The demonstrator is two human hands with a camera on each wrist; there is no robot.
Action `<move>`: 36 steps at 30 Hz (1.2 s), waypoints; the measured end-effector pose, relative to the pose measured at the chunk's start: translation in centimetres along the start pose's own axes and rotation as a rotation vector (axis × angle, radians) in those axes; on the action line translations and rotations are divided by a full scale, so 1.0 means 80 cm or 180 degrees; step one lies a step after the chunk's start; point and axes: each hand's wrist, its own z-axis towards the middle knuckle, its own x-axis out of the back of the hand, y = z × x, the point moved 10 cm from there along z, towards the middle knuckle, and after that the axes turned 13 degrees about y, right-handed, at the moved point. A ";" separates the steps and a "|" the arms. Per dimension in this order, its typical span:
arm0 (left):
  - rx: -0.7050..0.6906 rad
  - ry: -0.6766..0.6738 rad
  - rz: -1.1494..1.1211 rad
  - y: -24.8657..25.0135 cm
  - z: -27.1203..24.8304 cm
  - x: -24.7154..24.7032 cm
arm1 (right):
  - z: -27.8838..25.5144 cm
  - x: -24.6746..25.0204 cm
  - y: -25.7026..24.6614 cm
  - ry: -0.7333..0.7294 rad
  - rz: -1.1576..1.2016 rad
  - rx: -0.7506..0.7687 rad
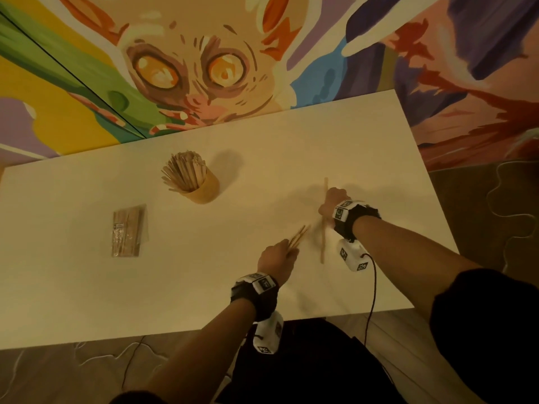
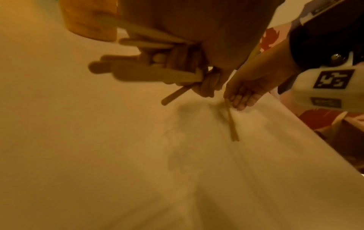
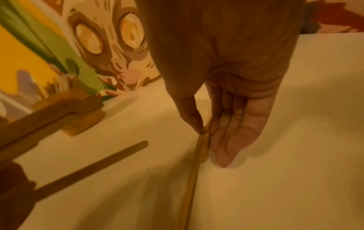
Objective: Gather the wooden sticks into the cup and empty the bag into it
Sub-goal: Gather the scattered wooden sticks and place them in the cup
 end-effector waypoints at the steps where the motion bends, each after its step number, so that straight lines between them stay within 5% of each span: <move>1: 0.0000 0.0037 -0.0024 0.006 0.002 0.000 | -0.002 0.000 0.004 -0.0027 0.0088 -0.0054; 7: -0.0683 0.0203 0.0845 0.044 0.014 0.015 | -0.029 -0.036 0.035 -0.0384 0.0776 -0.0468; 10: -0.0537 0.0055 0.0760 0.032 0.018 0.022 | -0.047 -0.051 0.041 -0.0695 0.1277 -0.0434; 17: -0.0176 -0.0157 0.0691 -0.023 0.005 0.034 | -0.054 -0.020 -0.002 0.0361 -0.0371 0.1926; 21: 0.0134 -0.0450 0.0166 -0.042 -0.002 0.026 | -0.057 -0.024 -0.009 0.0516 -0.1163 0.2364; 28: 0.0264 -0.0195 -0.0855 -0.013 0.006 0.020 | -0.072 -0.038 0.009 0.0293 -0.1059 0.2596; 36: -0.0847 -0.0275 0.0824 0.041 0.030 -0.036 | -0.104 -0.052 0.042 0.0138 -0.0581 0.2223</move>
